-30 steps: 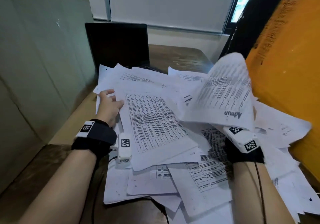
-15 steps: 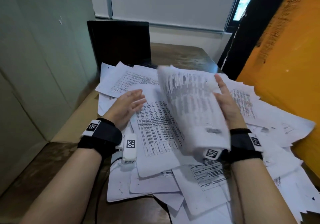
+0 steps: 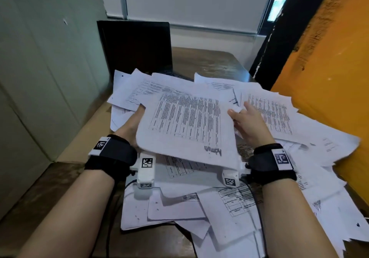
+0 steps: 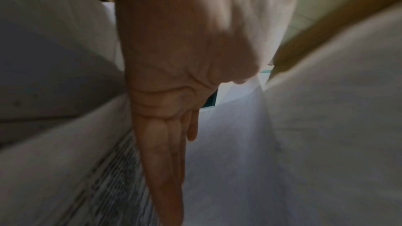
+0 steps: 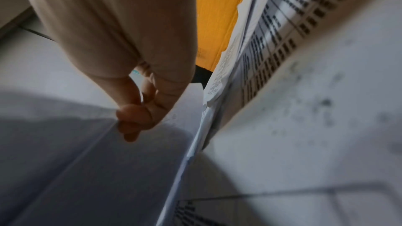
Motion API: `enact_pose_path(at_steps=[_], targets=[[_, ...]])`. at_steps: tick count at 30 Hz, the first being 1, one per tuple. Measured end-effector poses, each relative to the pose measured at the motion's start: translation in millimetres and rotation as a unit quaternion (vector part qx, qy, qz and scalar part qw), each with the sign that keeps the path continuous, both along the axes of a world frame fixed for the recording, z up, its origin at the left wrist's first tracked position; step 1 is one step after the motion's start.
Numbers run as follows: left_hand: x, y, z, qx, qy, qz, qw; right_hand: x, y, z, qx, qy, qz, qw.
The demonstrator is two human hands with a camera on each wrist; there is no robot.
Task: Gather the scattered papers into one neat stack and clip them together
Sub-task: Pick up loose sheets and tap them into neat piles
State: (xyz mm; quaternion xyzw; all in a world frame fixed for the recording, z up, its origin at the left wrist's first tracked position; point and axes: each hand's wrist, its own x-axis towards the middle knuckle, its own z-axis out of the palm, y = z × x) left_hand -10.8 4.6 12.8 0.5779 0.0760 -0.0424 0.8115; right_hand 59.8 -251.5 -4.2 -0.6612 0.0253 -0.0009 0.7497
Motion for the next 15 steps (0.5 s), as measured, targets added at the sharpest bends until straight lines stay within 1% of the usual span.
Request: enact_pose_path(at_steps=[2,3,4,5,7,10,12,13,15], targets=[[15.5,10.5,-11.3,-0.022,0.008,0.018,1.000,2.4,-2.2,-3.1,-0.038,-0.004,-0.002,0.999],[17.4,16.6,-13.6,-0.055,0.022,-0.010,0.998,2.3,-2.5,-2.6,-0.044,-0.003,-0.009,0.999],[21.2,23.2,-17.5,-0.081,0.038,-0.020,0.996,3.2,-3.7,-1.9,-0.057,0.000,-0.021,0.998],[19.8,25.6,-15.6,-0.078,0.053,-0.031,0.995,1.5,-4.6,1.1,-0.072,-0.003,-0.033,0.997],[22.0,28.8,-18.3,-0.027,0.052,-0.030,0.998,-1.5,-7.1,5.4,-0.086,-0.015,-0.031,0.996],[26.6,23.6,-27.0,0.077,0.021,-0.020,0.997,-9.7,-4.2,7.7,-0.078,-0.016,0.031,0.996],[28.1,20.2,-29.7,0.083,0.004,-0.002,0.997,-14.1,1.2,9.4,-0.075,-0.008,0.073,0.994],[29.5,21.0,-29.9,0.073,-0.008,0.025,0.997,-16.3,3.8,12.6,-0.075,-0.008,0.081,0.994],[32.5,25.3,-29.1,0.052,-0.041,0.077,0.995,-15.6,4.0,15.6,-0.070,0.008,0.072,0.995]])
